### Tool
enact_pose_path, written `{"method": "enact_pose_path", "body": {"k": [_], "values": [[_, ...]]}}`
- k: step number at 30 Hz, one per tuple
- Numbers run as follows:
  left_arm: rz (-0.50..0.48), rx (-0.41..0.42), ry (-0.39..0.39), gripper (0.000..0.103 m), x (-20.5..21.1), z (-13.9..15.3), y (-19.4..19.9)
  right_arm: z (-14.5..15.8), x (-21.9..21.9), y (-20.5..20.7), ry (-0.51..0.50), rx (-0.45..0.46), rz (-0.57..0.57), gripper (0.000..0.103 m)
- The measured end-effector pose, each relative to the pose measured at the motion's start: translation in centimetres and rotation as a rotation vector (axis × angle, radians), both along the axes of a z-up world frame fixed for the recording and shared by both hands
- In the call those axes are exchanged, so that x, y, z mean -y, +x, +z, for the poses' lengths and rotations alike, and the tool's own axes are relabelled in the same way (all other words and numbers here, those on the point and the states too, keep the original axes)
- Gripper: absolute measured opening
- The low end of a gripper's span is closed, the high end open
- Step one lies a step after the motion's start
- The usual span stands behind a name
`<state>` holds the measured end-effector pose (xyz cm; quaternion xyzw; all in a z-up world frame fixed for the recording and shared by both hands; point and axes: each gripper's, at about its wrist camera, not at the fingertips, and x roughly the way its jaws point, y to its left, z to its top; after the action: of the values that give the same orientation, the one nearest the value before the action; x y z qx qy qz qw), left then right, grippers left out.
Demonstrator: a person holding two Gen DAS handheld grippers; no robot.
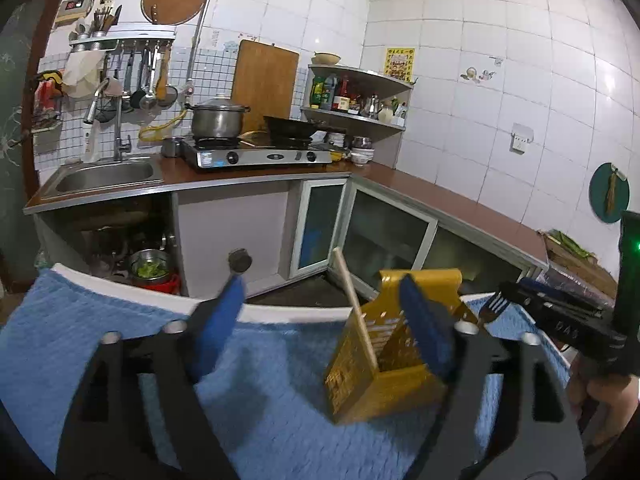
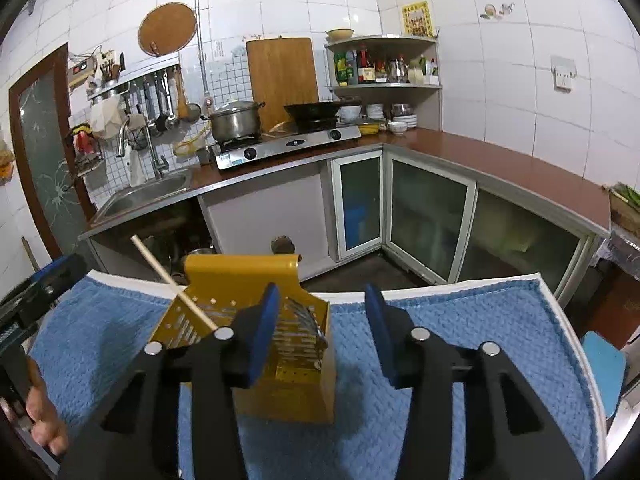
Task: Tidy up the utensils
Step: 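Withdraw both open tools from the holder back over the utensils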
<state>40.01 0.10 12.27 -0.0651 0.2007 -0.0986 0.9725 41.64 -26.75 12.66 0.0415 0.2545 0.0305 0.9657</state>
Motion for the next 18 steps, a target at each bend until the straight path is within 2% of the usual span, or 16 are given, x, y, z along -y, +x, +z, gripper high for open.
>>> {"method": "enact_pose_path", "body": {"k": [1,5,7,13,18], "values": [[0.015,-0.006,0.014,0.091,-0.3,0.1,-0.6,0.1,0.0,-0.3,-0.007,-0.003,-0.006,0.053],[0.038,-0.043,0.048,0.098,-1.2,-0.1,-2.6,0.2,0.6,-2.9,-0.013,-0.004,-0.041,0.057],[0.051,-0.06,0.059,0.098,-1.4,-0.5,-3.6,-0.3,0.9,-4.1,-0.012,-0.01,-0.067,0.059],[0.084,-0.121,0.121,0.098,-1.1,-3.4,-5.9,-3.7,1.1,-8.1,-0.025,-0.064,-0.142,0.059],[0.078,-0.192,0.128,0.098,-0.6,-6.3,-7.2,-7.4,0.7,-11.7,-0.032,-0.105,-0.191,0.059]]}}
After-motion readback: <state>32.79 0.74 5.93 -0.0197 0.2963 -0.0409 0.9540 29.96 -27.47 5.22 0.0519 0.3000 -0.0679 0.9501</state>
